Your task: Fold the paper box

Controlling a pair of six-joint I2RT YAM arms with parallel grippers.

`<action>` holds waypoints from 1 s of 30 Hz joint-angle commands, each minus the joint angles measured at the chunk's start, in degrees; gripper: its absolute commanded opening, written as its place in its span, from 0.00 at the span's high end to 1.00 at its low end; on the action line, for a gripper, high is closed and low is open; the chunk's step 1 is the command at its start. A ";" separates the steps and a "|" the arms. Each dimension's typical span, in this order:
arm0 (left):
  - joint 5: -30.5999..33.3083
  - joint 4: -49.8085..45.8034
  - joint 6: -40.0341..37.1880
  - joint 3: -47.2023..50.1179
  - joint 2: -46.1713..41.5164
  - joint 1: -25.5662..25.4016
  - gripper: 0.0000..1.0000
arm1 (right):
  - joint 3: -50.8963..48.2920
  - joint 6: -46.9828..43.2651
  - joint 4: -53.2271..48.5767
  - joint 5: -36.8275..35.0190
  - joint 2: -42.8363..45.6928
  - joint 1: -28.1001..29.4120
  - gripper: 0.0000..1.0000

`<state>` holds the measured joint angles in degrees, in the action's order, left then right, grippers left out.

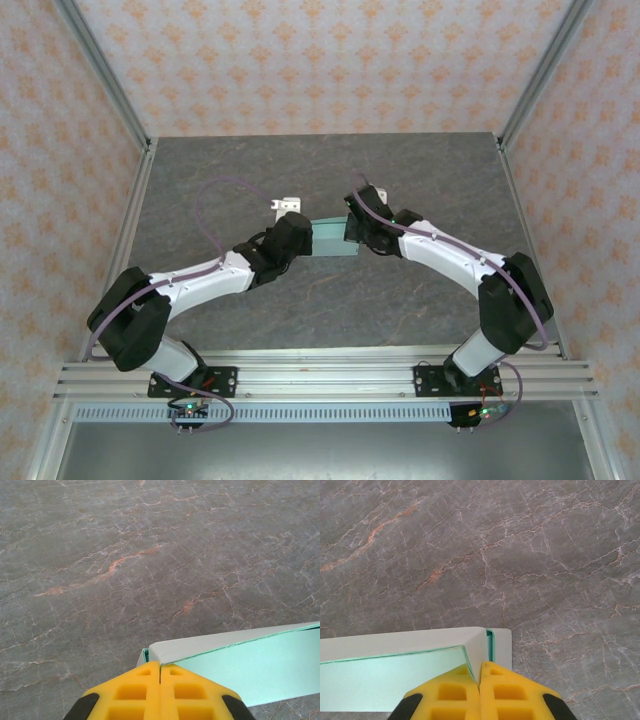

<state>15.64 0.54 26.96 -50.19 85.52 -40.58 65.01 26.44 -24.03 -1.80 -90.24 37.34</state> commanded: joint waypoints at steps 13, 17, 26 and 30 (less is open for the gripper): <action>4.11 -7.51 0.27 1.85 0.27 -0.29 1.00 | -2.18 -10.60 -1.68 -6.42 -0.79 -0.48 0.97; 4.01 -6.56 0.83 2.70 0.24 -0.31 1.00 | -6.14 -10.12 2.63 -5.21 -0.55 -0.26 0.97; 4.88 -4.06 0.77 5.07 0.68 -0.54 1.00 | -11.22 -8.05 8.81 -6.25 1.69 1.68 0.95; 5.37 -4.38 0.20 4.90 0.62 -0.71 1.00 | -10.68 -8.57 8.25 -6.63 3.79 1.73 0.92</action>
<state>17.93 4.10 27.11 -47.94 85.47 -41.30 55.79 16.88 -11.18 -6.63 -87.50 39.09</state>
